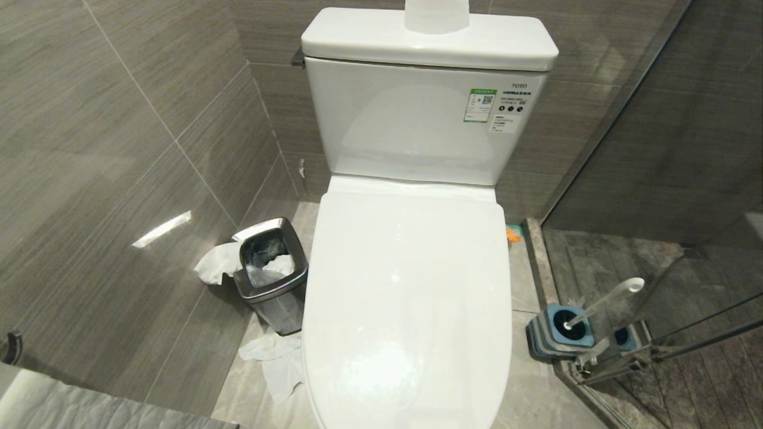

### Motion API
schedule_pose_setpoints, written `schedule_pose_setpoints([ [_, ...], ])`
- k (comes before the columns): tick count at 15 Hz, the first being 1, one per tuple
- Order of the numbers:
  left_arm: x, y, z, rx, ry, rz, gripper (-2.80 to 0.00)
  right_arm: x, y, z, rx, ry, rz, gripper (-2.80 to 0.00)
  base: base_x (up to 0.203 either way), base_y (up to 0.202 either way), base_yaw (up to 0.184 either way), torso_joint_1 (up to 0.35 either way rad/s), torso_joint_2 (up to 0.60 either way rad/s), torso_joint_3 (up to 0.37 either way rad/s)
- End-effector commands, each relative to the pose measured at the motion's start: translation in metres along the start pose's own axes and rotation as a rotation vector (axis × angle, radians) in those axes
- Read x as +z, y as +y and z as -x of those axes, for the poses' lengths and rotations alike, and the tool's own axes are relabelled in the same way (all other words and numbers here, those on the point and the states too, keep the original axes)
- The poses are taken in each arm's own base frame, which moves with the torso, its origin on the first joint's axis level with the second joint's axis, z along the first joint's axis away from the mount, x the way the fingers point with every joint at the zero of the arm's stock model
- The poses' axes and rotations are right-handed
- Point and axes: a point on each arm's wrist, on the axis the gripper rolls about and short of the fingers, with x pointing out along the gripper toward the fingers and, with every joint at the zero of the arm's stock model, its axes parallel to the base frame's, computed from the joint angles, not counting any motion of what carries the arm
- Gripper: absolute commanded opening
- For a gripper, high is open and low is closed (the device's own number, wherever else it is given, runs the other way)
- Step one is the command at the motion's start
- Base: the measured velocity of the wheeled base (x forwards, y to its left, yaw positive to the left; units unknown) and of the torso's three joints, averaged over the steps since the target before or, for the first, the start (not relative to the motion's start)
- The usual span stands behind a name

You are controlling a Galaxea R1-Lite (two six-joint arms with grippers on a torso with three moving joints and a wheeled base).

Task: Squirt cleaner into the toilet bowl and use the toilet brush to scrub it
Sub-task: Use the left hand to lift the toilet lid slightly

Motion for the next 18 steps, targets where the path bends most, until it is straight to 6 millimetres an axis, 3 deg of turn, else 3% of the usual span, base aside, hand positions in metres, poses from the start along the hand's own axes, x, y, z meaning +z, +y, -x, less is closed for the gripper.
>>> schedule_pose_setpoints([
  [1,-0.0005,0.0,-0.0001,0.0,0.002,0.001,-2.8,0.0,0.0,0.0,0.0,0.0,0.0,-2.8,0.0,0.0,0.0,0.0,0.0,0.0],
  [18,-0.0002,0.0,0.0,0.0,0.002,-0.008,-2.8,0.0,0.0,0.0,0.0,0.0,0.0,-2.8,0.0,0.0,0.0,0.0,0.0,0.0],
])
